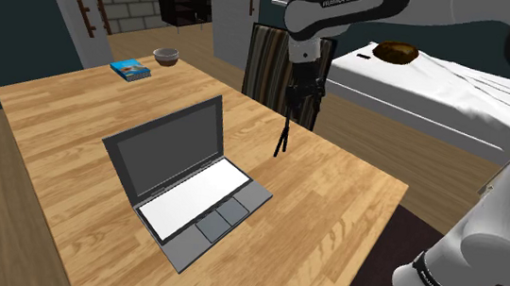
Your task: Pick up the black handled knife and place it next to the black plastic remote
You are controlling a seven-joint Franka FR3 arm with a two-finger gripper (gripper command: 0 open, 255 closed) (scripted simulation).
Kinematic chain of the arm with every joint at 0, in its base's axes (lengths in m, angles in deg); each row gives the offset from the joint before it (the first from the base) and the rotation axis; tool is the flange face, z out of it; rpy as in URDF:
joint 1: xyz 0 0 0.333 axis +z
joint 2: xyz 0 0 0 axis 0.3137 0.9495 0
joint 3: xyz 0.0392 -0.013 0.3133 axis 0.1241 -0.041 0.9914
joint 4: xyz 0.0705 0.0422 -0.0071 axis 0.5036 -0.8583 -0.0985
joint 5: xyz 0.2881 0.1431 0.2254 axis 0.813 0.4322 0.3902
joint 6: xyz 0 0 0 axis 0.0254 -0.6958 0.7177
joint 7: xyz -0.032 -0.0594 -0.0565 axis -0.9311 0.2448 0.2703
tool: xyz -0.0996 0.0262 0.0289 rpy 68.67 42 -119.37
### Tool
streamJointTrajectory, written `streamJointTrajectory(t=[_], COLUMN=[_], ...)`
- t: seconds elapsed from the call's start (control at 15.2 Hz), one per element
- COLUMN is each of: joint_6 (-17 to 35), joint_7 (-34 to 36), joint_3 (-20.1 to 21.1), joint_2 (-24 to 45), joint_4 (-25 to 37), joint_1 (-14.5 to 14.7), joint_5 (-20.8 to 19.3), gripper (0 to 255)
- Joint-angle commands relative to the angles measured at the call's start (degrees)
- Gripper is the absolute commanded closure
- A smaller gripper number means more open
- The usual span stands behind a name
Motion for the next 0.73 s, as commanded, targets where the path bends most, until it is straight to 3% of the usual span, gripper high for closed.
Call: streamJointTrajectory(t=[0.0,0.33,0.66], joint_6=[-1.26,-7.23,-16.44], joint_7=[0.76,2.65,4.47], joint_3=[-0.33,-1.1,-1.64], joint_2=[6.28,21.75,38.89], joint_4=[5.82,23.2,45.94], joint_1=[-0.29,-0.99,-2.04], joint_5=[0.03,0.48,1.14], gripper=[0,0,0])
